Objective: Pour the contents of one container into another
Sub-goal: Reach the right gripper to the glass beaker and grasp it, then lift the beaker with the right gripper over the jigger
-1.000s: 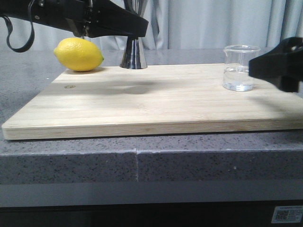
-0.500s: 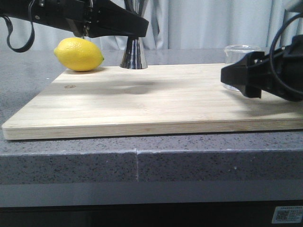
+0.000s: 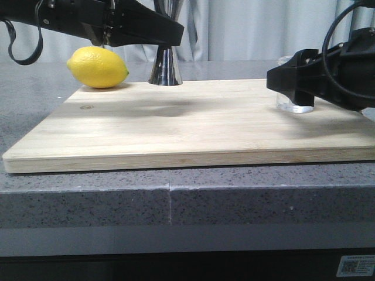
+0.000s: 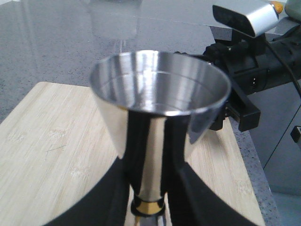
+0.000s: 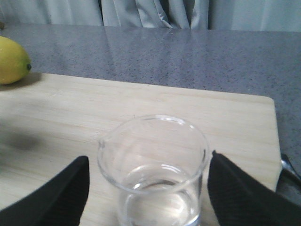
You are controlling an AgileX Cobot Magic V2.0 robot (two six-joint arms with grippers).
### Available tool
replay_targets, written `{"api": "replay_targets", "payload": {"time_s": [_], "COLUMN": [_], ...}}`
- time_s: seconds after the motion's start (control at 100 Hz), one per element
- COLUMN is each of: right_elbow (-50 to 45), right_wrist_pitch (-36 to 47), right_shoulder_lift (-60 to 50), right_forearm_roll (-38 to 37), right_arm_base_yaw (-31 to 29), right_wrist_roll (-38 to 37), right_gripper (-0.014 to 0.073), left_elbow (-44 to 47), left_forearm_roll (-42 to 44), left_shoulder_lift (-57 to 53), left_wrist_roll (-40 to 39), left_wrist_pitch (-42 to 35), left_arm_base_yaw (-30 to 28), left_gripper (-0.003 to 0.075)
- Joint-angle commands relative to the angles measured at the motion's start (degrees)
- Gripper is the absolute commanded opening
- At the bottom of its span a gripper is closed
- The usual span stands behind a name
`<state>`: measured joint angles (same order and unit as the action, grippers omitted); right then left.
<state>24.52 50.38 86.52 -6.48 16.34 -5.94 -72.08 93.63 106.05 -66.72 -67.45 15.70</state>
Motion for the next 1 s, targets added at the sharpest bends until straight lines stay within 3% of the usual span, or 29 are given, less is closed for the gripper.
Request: {"api": "replay_targets", "payload": {"time_s": [0.0,0.42,0.61,0.99], "right_elbow": [1.3,1.3,1.3,2.0], "right_wrist_pitch": [3.4,3.1,2.8,4.2], "right_shoulder_lift": [-1.4,-1.4,-1.4,2.0], "right_forearm_roll": [-0.4,-0.4,-0.4,-0.4], "right_arm_base_yaw": [0.0,0.0,0.0,0.0], "right_wrist_roll": [0.0,0.0,0.0,0.0], "right_gripper": [0.0478,0.0476,0.0398,0.0391], "left_elbow": [-1.6,-1.6,-1.6,-1.6], "left_forearm_roll": [-3.6,-3.6,-3.6,-3.6], "left_shoulder_lift": [-3.3,-3.3,-3.3,-3.3], "left_wrist_roll": [-0.4,-0.4,-0.4,-0.4], "left_wrist_pitch": [-7.3,-7.3,-7.3,-7.3], "left_arm_base_yaw": [0.4,0.4,0.4,0.4], "left_gripper": [0.0113,0.0113,0.0113,0.0113]}}
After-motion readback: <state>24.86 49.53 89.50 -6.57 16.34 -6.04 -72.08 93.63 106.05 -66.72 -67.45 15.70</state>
